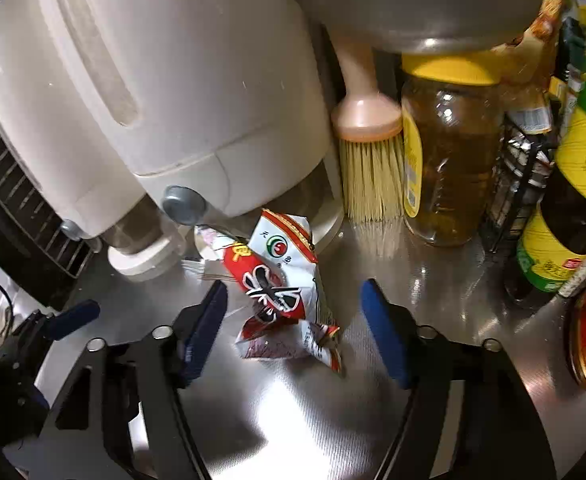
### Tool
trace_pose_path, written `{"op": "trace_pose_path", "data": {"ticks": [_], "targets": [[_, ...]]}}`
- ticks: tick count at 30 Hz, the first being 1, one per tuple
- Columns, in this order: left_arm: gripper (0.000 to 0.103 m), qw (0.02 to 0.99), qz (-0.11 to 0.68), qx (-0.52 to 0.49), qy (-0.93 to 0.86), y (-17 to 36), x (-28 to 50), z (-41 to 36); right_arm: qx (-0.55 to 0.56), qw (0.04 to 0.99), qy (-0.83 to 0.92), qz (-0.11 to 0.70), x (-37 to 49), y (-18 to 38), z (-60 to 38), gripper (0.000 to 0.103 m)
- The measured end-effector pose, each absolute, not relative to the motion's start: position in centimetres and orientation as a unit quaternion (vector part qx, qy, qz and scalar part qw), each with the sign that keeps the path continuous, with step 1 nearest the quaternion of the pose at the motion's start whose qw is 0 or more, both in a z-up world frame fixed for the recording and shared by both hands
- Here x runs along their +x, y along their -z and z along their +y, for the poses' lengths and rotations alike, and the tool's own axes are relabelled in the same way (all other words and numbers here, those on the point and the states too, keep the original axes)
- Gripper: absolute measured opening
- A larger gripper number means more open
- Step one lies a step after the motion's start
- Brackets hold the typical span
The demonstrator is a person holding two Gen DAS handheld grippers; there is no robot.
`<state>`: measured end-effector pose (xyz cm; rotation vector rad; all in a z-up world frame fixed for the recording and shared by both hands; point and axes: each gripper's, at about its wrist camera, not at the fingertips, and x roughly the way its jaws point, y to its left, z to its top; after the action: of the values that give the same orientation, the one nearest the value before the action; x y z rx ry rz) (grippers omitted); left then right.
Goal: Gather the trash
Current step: 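Grasp the clear plastic packet with the left tool while the right grasps the red-white wrapper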
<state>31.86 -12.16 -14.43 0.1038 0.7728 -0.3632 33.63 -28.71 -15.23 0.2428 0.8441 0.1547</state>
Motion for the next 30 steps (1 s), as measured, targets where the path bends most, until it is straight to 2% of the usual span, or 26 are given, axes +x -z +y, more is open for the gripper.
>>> {"op": "trace_pose_path", "data": {"ticks": [1,4,10,16,19,21,23,30], "targets": [[0.094,0.909,0.375,0.05,0.177,14.5,32.1,-12.3,0.12,0.901,-0.075,0.411,33.9,15.5,-28.7,0.043],[0.094,0.909,0.372,0.052,0.18,14.7,33.0,-12.9,0.132,0.899,-0.079,0.409,33.9,15.8,-29.1,0.035],[0.093,0.906,0.372,0.049,0.193,15.5,34.8,-14.6,0.111,0.91,-0.047,0.397,32.4,15.2,-30.6,0.028],[0.084,0.896,0.39,0.063,0.204,16.8,36.5,-16.6,0.107,0.912,-0.037,0.394,31.4,14.6,-31.7,0.028],[0.07,0.885,0.409,0.053,0.215,17.4,37.4,-17.1,0.1,0.915,-0.028,0.391,31.1,14.5,-32.0,0.028],[0.045,0.881,0.418,0.049,0.219,17.7,37.7,-17.3,0.102,0.914,-0.027,0.392,30.9,14.5,-32.3,0.028],[0.028,0.876,0.426,0.047,0.222,17.9,37.7,-17.3,0.102,0.914,-0.027,0.392,30.7,14.4,-32.3,0.028],[0.023,0.881,0.422,0.054,0.208,17.3,34.3,-16.4,0.096,0.914,-0.027,0.394,28.7,13.8,-31.7,0.027]]}}
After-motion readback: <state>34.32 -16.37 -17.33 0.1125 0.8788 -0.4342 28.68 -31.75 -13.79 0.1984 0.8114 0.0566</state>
